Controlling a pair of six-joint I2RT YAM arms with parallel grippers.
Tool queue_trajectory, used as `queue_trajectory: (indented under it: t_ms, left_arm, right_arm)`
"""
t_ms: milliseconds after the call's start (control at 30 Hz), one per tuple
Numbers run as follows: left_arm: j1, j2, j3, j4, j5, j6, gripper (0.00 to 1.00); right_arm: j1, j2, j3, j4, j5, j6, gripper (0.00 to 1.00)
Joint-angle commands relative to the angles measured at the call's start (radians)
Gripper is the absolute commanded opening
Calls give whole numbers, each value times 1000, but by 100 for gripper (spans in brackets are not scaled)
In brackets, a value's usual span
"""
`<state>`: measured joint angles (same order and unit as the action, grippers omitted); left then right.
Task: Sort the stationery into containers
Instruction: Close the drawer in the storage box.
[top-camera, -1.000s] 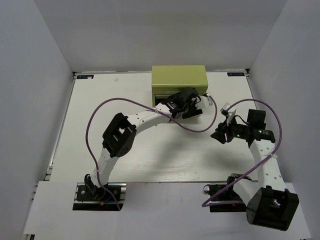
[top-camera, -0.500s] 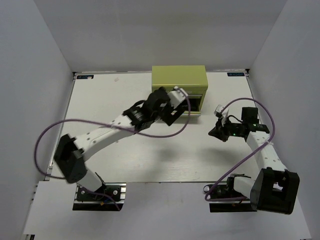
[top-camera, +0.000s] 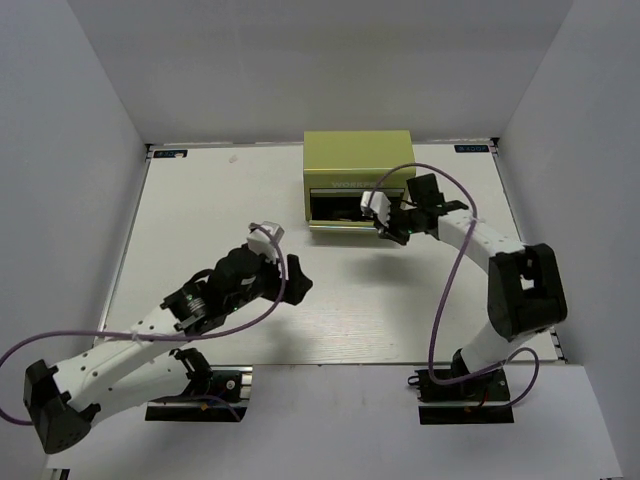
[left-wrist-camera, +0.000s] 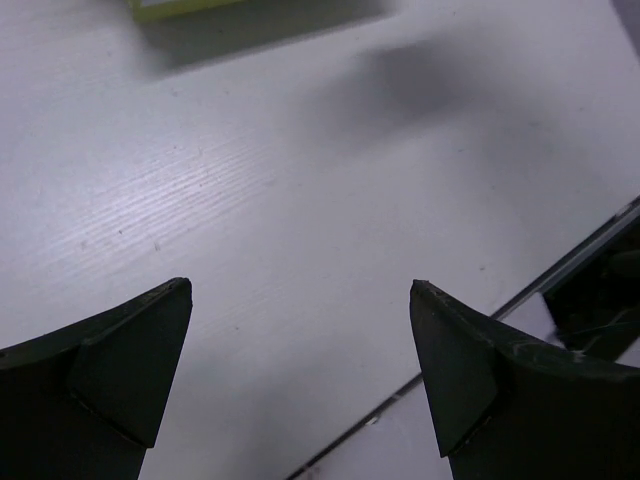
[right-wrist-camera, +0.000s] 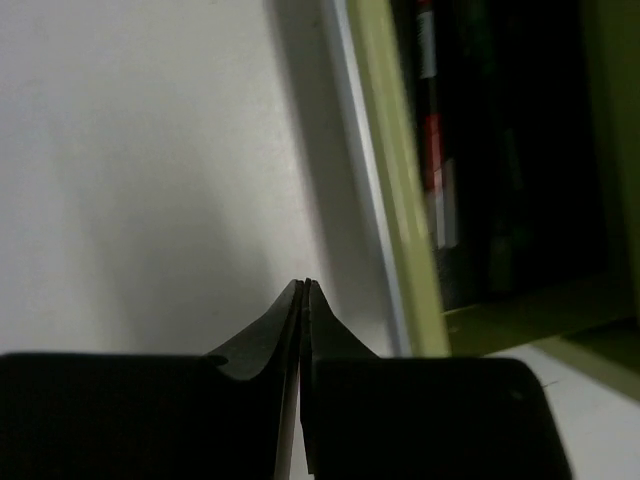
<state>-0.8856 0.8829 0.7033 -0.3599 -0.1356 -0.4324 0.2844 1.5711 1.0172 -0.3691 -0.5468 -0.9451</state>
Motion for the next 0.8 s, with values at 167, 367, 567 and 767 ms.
queue_trajectory:
  t_ms: [167, 367, 567, 767]
  left_arm:
    - [0, -197, -65, -117, -53, -316, 100]
    - [0, -272, -97, -142, -71, -358, 100]
    - [0, -251, -97, -142, -71, -367, 100]
    - [0, -228, -97, -131, -62, -367, 100]
  right_arm:
    - [117, 196, 201, 171, 295, 51, 4]
    - [173, 262, 228, 298, 471, 91, 7]
    - [210, 293, 236, 439, 634, 103, 13]
    - [220, 308, 242, 516, 754, 88, 18]
